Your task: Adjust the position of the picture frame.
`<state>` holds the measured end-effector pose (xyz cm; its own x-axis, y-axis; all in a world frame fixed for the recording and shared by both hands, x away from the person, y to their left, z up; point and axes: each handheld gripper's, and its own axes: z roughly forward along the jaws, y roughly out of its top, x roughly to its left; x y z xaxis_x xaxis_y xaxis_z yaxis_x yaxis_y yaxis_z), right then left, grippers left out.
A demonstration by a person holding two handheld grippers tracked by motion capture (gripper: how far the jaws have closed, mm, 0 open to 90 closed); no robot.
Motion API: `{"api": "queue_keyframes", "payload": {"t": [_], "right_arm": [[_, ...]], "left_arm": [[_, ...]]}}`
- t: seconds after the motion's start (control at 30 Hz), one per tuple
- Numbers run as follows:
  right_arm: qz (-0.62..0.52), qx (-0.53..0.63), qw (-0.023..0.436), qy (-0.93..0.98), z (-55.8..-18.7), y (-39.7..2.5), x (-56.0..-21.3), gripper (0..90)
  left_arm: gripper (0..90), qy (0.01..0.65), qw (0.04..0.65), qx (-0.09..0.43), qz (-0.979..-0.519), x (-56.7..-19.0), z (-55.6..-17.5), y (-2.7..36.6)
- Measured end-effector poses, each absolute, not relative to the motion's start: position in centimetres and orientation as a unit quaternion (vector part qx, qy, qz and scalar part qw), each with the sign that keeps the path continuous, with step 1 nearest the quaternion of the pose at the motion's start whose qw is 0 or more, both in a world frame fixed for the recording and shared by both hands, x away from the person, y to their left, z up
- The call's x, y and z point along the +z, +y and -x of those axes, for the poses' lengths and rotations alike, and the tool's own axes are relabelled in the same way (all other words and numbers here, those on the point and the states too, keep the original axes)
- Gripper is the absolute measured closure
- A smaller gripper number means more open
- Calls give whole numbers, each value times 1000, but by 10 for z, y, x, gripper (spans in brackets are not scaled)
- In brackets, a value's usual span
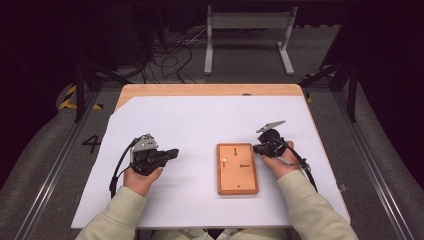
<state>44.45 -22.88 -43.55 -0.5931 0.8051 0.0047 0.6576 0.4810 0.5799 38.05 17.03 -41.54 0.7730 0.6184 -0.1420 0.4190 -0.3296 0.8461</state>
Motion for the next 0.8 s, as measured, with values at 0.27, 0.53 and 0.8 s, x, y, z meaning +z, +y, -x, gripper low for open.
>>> {"api": "queue_keyframes", "payload": {"t": [0.27, 0.53, 0.8], "right_arm": [[-377, 268, 128, 877, -461, -181, -434, 900], [-326, 277, 106, 898, -470, -137, -430, 900], [-312, 298, 112, 895, -462, -129, -422, 900]], "left_arm": [[896, 326, 482, 101, -807, -417, -382, 174], [897, 331, 481, 98, -806, -419, -384, 178], [897, 343, 475, 94, -805, -422, -390, 180]]}}
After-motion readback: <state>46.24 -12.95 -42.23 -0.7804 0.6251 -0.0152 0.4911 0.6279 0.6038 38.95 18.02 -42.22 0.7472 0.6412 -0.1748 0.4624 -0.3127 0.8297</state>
